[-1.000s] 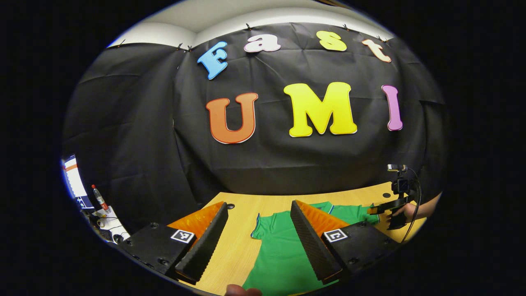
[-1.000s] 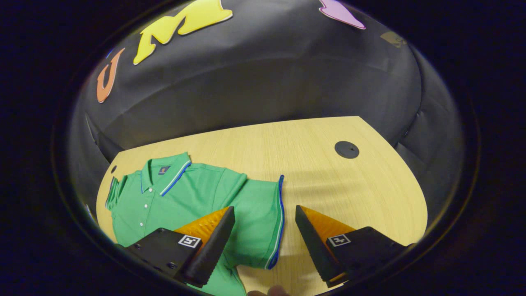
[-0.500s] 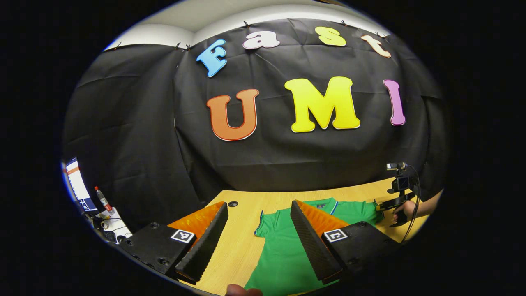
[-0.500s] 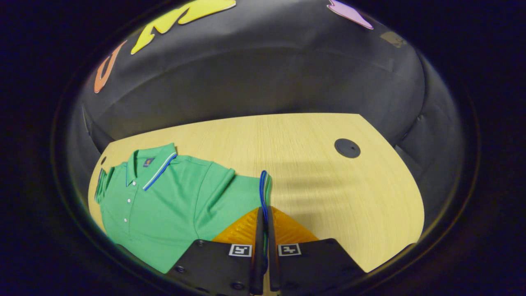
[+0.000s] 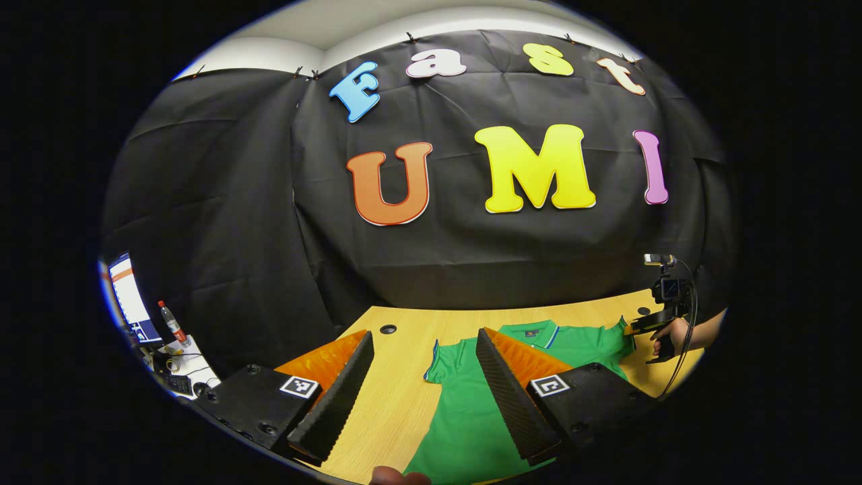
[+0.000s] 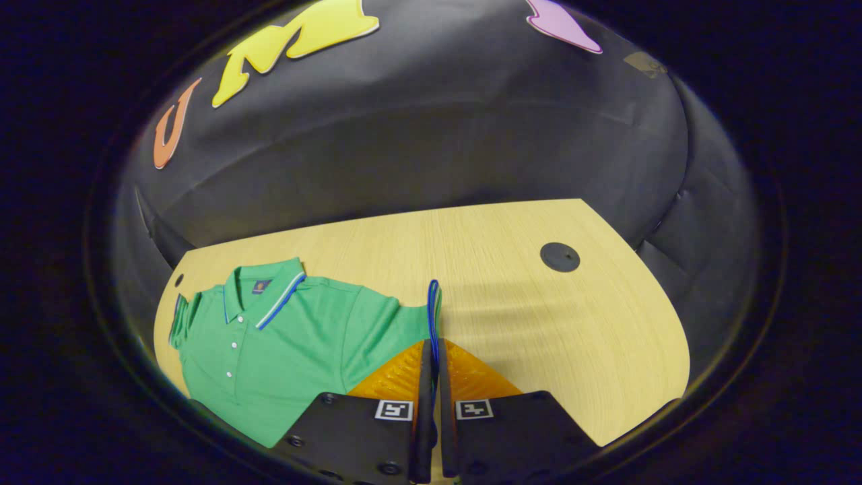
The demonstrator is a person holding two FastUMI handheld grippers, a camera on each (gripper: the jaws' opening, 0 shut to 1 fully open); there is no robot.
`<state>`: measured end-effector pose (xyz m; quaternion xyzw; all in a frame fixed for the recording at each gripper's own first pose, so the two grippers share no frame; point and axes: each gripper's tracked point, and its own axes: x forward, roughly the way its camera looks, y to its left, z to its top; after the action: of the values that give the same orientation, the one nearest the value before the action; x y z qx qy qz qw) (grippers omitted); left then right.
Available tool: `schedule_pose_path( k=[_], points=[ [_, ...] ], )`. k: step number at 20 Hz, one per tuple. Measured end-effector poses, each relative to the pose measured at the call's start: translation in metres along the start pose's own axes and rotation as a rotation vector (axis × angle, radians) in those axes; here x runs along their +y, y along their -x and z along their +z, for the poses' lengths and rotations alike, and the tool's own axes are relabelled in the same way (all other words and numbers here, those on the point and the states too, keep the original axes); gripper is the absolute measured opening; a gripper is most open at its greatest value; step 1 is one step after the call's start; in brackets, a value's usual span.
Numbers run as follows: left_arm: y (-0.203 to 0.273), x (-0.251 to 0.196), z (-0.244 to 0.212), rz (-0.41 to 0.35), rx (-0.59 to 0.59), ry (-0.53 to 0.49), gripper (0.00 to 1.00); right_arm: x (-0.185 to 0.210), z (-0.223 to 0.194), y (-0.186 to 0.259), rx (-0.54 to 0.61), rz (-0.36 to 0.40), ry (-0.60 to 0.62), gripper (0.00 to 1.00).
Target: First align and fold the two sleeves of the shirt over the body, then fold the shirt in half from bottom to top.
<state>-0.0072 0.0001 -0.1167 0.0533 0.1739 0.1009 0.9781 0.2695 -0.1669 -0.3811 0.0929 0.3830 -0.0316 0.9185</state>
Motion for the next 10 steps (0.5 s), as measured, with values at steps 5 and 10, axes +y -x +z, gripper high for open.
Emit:
schedule_pose_path(
  k=[5,10],
  points=[
    [0.005,0.018,-0.003,0.019,-0.009,0.01,0.98,0.031,0.02,0.025,-0.046,0.022,0.006,0.08],
    [0.014,0.048,-0.01,0.059,-0.007,0.041,0.98,0.075,0.031,0.038,-0.076,0.044,0.072,0.08]
  ],
)
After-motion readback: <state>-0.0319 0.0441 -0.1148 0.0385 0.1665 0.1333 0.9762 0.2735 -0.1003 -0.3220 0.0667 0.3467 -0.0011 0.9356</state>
